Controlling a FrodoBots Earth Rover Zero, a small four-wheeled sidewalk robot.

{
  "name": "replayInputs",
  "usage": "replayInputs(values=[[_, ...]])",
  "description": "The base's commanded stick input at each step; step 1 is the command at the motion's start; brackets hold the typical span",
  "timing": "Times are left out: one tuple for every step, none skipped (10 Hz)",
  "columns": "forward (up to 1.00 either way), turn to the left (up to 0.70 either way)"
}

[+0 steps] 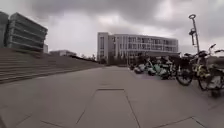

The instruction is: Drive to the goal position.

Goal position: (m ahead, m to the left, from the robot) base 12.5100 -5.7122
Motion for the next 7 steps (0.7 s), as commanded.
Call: replayInputs(values=[[0.70, 0.00], [0.70, 0.00], [0.70, 0.00], [0.70, 0.00], [0.70, 0.00], [0.70, 0.00], [0.70, 0.00]])
